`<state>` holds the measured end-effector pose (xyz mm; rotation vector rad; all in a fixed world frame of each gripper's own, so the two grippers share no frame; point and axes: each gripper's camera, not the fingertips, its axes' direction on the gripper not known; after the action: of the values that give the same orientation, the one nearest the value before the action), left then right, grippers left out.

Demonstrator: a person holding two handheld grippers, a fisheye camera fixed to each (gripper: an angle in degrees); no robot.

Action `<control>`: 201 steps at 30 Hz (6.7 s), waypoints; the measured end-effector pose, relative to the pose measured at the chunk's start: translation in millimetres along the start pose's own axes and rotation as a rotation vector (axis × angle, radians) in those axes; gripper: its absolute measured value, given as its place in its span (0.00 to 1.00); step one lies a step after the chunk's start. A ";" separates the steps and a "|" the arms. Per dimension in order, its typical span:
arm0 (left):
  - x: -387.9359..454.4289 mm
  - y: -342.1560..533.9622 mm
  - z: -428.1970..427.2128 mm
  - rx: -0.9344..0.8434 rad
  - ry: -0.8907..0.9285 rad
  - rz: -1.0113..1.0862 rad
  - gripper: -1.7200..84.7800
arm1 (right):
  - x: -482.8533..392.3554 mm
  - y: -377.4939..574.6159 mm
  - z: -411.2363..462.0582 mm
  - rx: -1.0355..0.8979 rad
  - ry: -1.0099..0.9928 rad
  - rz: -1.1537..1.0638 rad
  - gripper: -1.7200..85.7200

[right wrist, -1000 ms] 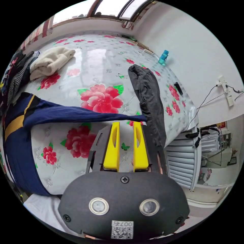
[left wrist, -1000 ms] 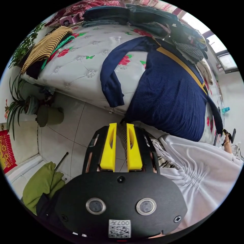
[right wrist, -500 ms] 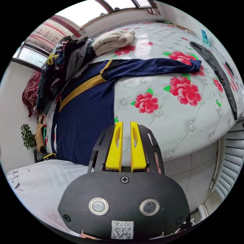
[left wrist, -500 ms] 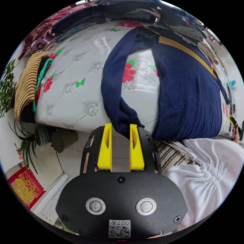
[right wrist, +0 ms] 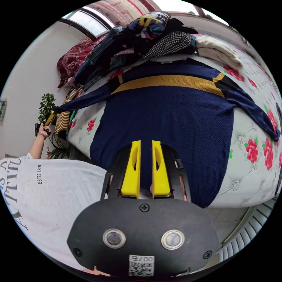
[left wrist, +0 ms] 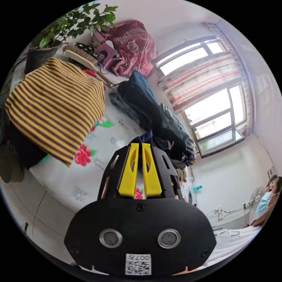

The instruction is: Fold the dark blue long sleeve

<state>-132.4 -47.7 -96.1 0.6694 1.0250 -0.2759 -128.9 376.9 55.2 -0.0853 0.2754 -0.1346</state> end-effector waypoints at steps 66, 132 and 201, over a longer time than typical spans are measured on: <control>204.8 417.0 524.3 -0.935 -0.294 0.991 0.13 | 189.2 52.0 -71.1 0.269 0.086 0.458 0.10; 52.5 296.2 329.3 -0.679 -0.075 0.548 0.11 | -157.2 -45.5 110.0 -0.132 -0.376 -0.682 0.07; 52.9 498.5 266.3 -1.037 -0.492 0.631 0.14 | 210.2 110.2 38.7 -0.250 -0.182 0.222 0.11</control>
<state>333.5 173.3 141.2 -0.0632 0.3375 0.6013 95.5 458.0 25.3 -0.3122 0.1168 0.1291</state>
